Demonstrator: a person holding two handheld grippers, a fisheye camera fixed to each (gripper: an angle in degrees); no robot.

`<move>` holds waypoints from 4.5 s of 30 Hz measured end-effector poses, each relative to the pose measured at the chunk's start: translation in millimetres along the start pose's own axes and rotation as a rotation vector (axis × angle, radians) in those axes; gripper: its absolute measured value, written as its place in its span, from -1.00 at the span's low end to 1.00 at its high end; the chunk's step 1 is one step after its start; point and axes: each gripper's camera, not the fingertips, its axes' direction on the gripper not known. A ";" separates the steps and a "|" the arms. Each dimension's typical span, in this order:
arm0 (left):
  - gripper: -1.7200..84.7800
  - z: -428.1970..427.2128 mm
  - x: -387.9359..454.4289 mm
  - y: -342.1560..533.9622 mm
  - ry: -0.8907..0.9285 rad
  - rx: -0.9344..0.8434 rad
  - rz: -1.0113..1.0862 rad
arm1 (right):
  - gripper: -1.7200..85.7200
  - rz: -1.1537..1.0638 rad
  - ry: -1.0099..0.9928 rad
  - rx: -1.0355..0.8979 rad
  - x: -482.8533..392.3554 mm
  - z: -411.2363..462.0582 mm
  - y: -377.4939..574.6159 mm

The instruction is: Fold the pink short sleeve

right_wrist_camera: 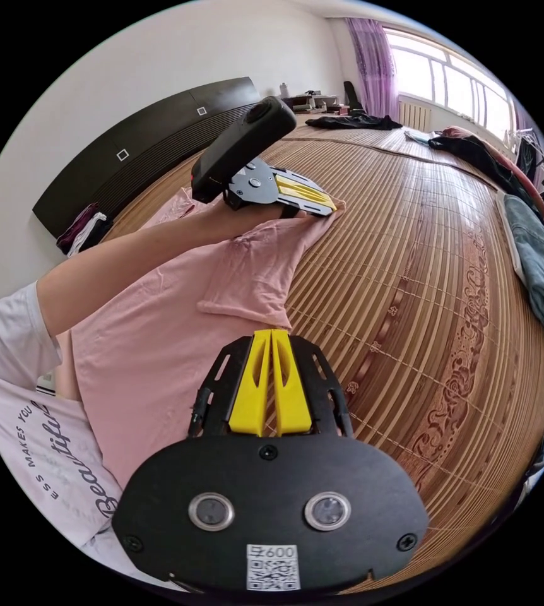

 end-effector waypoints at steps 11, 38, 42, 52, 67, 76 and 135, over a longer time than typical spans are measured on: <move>-0.94 15.0 -23.0 -0.8 0.037 -0.001 -0.036 | -0.98 -0.007 0.010 -0.001 0.6 -4.0 -4.0; -0.95 68.0 -5.4 -180.1 0.385 -0.066 -0.211 | -0.98 0.057 0.033 0.093 14.5 1.2 -17.8; -0.94 64.2 37.7 -209.5 0.320 -0.027 -0.172 | -0.98 0.047 0.013 0.076 23.1 -3.5 -11.5; -0.94 49.1 146.0 -325.4 0.239 -0.008 -0.168 | -0.98 0.065 0.158 0.184 45.0 -51.4 13.9; -0.94 -7.3 282.8 -545.1 0.271 0.016 -0.189 | -0.98 0.007 -0.050 0.139 91.5 -52.1 42.0; -0.93 -170.5 329.0 -670.4 0.185 0.255 -0.206 | -0.98 -0.079 -0.134 -0.044 114.2 -6.5 58.3; -0.76 -1151.9 693.3 -764.5 0.192 0.175 -0.968 | -0.74 0.505 0.114 0.210 -7.0 102.8 477.8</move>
